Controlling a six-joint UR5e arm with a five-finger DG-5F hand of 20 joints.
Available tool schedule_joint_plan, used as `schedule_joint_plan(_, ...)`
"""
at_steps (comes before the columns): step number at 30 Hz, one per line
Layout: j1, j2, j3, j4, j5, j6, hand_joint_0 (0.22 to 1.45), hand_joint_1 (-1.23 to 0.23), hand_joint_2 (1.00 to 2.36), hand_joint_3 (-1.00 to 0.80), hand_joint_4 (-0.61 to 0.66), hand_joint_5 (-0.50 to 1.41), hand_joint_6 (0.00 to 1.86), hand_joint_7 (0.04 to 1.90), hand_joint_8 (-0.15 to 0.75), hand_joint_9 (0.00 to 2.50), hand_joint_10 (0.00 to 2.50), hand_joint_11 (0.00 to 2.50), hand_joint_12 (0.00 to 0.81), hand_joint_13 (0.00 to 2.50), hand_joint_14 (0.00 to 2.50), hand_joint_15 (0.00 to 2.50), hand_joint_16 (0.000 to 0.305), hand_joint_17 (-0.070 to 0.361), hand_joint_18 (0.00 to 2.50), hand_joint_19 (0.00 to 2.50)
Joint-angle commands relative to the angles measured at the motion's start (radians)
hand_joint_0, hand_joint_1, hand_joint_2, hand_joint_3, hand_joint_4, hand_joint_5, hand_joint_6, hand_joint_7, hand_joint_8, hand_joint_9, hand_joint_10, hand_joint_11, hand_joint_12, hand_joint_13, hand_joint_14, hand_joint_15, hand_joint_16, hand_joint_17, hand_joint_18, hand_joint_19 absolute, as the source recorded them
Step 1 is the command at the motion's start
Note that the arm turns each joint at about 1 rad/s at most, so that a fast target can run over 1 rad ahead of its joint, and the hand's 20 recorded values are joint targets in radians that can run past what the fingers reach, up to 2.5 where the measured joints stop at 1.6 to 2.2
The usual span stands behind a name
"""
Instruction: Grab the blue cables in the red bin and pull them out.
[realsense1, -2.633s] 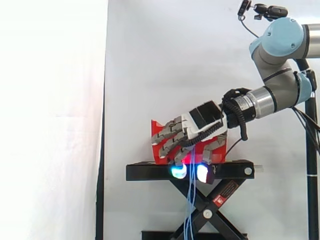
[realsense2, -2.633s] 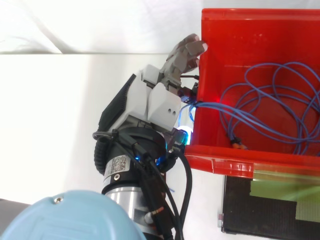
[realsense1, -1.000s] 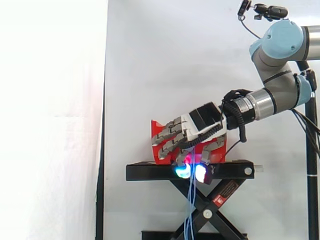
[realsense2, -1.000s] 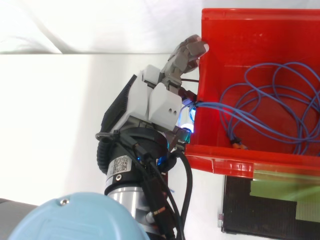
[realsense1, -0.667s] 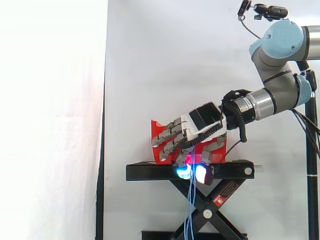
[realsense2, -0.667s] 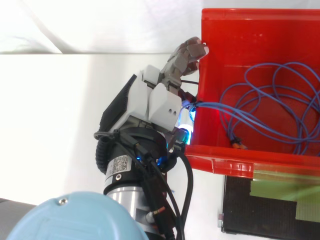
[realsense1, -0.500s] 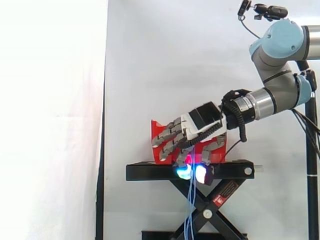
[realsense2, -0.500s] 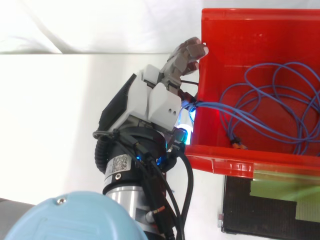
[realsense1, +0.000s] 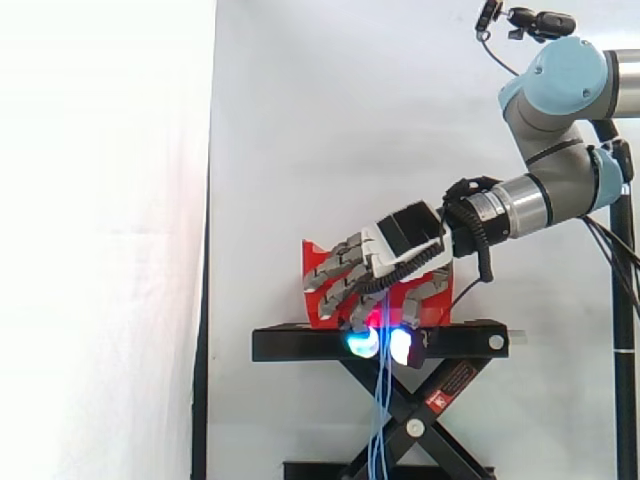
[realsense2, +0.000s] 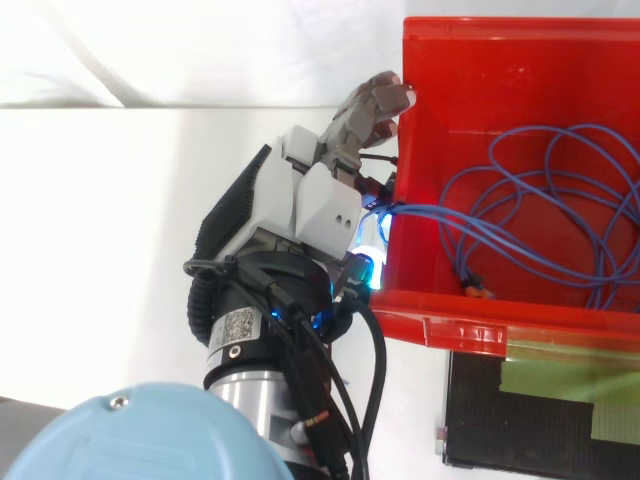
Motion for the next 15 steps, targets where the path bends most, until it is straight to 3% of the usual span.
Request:
schedule_joint_plan(1,0.0,0.0,0.0,0.0,0.0,0.004,0.84,-0.83,1.0,-1.0,0.28,0.89,0.0,0.73,0.261,0.6,0.01,0.4,0.327,0.32,0.01,0.33,0.044,0.098,0.29,0.61)
schedule_joint_plan(15,0.001,0.0,0.0,0.0,0.0,0.035,0.84,-0.83,1.0,-1.0,0.27,0.9,0.0,0.75,0.263,0.6,0.01,0.39,0.327,0.32,0.01,0.34,0.044,0.098,0.29,0.61)
